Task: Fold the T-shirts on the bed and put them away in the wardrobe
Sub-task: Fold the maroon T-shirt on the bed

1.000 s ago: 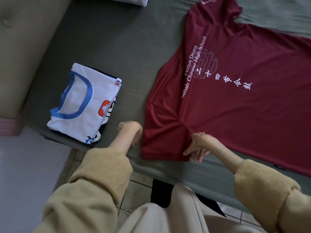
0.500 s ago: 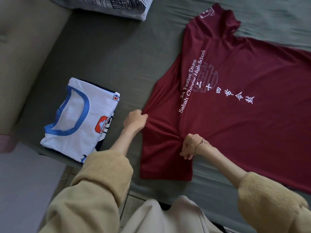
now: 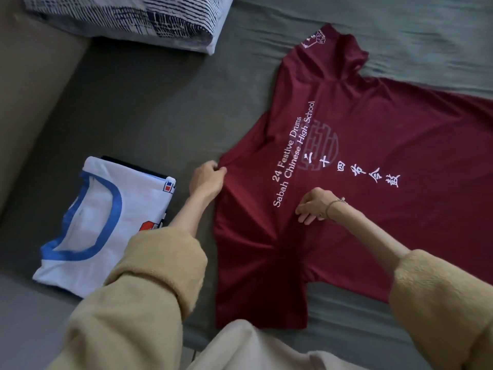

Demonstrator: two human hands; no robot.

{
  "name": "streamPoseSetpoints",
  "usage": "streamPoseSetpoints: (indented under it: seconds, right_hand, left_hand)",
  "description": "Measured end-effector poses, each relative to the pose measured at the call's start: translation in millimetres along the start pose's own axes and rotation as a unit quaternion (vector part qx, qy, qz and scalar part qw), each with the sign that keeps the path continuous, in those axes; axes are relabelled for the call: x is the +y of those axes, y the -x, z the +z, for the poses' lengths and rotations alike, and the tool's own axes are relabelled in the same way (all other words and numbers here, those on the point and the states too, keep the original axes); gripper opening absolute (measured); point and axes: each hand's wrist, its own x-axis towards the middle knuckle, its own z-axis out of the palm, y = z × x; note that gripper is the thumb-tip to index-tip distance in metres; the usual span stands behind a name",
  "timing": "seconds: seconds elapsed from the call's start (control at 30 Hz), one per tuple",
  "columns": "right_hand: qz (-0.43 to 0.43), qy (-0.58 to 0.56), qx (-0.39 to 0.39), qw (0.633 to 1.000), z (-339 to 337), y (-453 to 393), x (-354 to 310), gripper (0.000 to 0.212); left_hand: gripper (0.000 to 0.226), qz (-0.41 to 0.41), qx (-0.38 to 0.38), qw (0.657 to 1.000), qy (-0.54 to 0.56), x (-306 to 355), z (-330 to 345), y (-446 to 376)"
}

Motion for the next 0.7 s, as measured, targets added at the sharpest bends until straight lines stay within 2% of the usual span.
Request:
streamPoseSetpoints:
  seconds: [0.1,0.2,0.23,0.3,0.37,0.4,0.47,0.53,0.7]
  right_hand:
    - [0.024,0.024,-0.022,0.999,-1.9,-2.2,-9.8,0.017]
    - [0.047,0.067,-0.028,0.996,-7.2,-3.3,-21.5,0.022]
    - [0.039,0.082,0.003,0.996,-10.2,-5.4,-23.9,0.023]
    - [0.004,0.120,0.120,0.986,-19.8,-10.8,-31.5,0.019]
    - [-0.044,0.144,0.246,0.958,-33.0,-20.0,-44.0,0.014]
    - [-0.081,0.136,0.273,0.949,-41.3,-28.1,-51.7,0.012]
    - [-0.140,0.125,0.272,0.944,-57.4,-44.9,-67.1,0.012]
    - [-0.144,0.140,0.268,0.942,-75.6,-65.4,-80.5,0.017]
    - [-0.128,0.135,0.263,0.947,-101.3,-109.5,-90.5,0.022]
  left_hand:
    - [0.013,-0.041,0.025,0.998,0.031,-25.0,-3.3,0.6]
    - [0.017,-0.038,0.018,0.999,0.014,-25.4,-4.6,0.3]
    - [0.023,-0.034,0.022,0.999,0.000,-21.7,-5.4,-2.3]
    - [0.031,-0.014,0.036,0.999,-0.022,-11.1,-7.6,-10.5]
    - [0.030,0.022,0.040,0.999,-0.011,2.3,-10.2,-23.1]
    - [0.027,0.048,0.038,0.998,0.002,9.9,-10.4,-32.3]
    - [0.025,0.108,0.016,0.994,0.020,24.5,-9.0,-48.6]
    - [0.029,0.140,-0.021,0.989,0.036,45.9,-5.0,-69.7]
    - [0.046,0.092,-0.170,0.964,0.182,112.0,6.7,-104.3]
